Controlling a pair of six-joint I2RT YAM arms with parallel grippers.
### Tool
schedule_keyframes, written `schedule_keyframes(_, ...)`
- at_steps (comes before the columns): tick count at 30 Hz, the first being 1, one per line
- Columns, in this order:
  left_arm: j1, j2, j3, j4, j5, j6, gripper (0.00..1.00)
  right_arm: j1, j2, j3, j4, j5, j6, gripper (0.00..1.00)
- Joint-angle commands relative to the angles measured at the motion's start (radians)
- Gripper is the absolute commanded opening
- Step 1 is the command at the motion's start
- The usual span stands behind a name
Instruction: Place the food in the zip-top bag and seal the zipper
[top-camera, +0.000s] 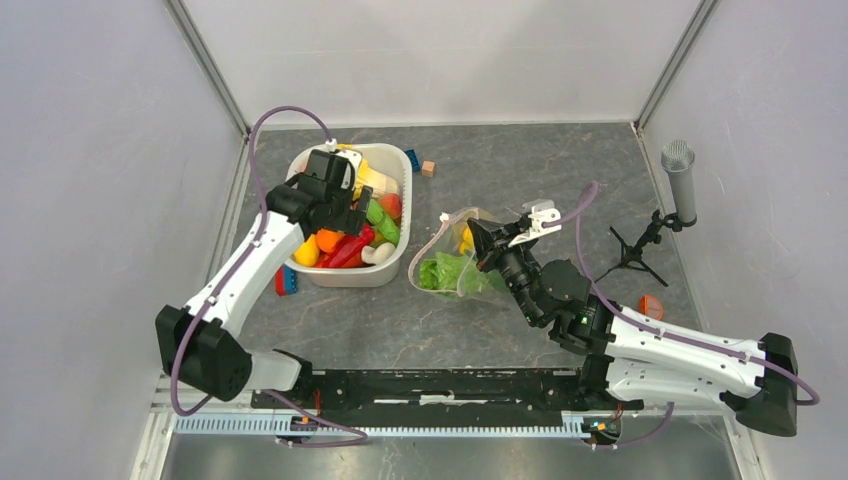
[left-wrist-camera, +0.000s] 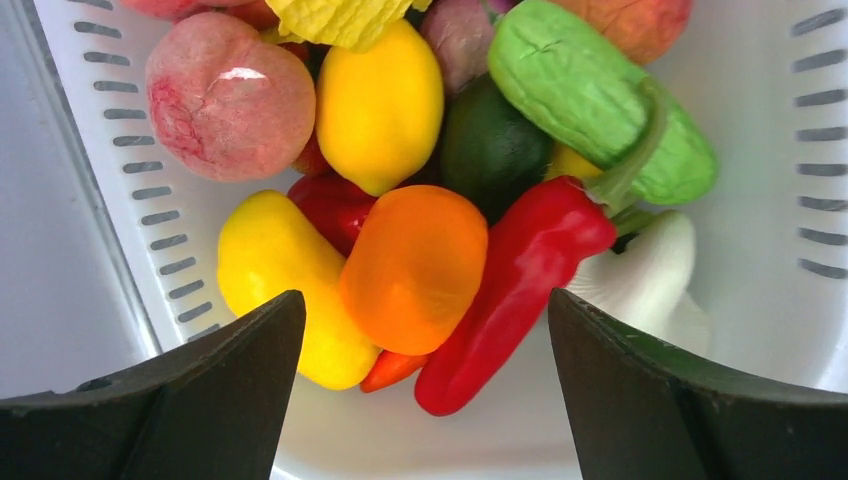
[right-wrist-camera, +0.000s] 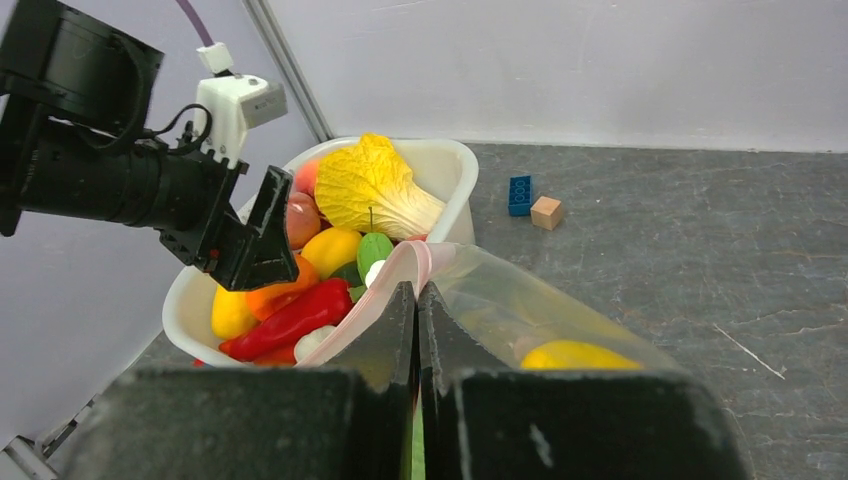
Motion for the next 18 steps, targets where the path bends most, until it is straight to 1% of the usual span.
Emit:
schedule_keyframes(1,0.005,0.079,0.066,-0.086,-0.087,0.097,0.95,0.002,-0.013,0.046,0.039,-0.009,0.002,0.02)
schedule_keyframes(4,0.005,0.115,0.077,-0.099,-0.110,0.101,0.90,0.002,-0.010,0.051,0.037,-0.011,0.005,0.02)
schedule_keyframes(8,0.004,0.146,0.083,-0.103,-0.120,0.115,0.89,0.001,-0.007,0.050,0.037,-0.006,0.006,0.03)
schedule_keyframes(10,0.006,0.168,0.086,-0.109,-0.143,0.116,0.86,0.002,-0.006,0.052,0.037,-0.008,0.006,0.03)
schedule_keyframes(12,0.007,0.191,0.095,-0.126,-0.149,0.115,0.79,0.002,-0.005,0.055,0.037,-0.010,0.007,0.03)
schedule_keyframes(16,0.009,0.212,0.113,-0.145,-0.124,0.110,0.60,0.001,-0.006,0.052,0.038,-0.012,0.010,0.03)
schedule_keyframes(17,0.009,0.212,0.117,-0.147,-0.119,0.109,0.57,0.002,-0.008,0.051,0.037,-0.012,0.010,0.03)
schedule_keyframes(18,0.009,0.209,0.115,-0.147,-0.117,0.109,0.57,0.002,-0.010,0.050,0.037,-0.012,0.011,0.03)
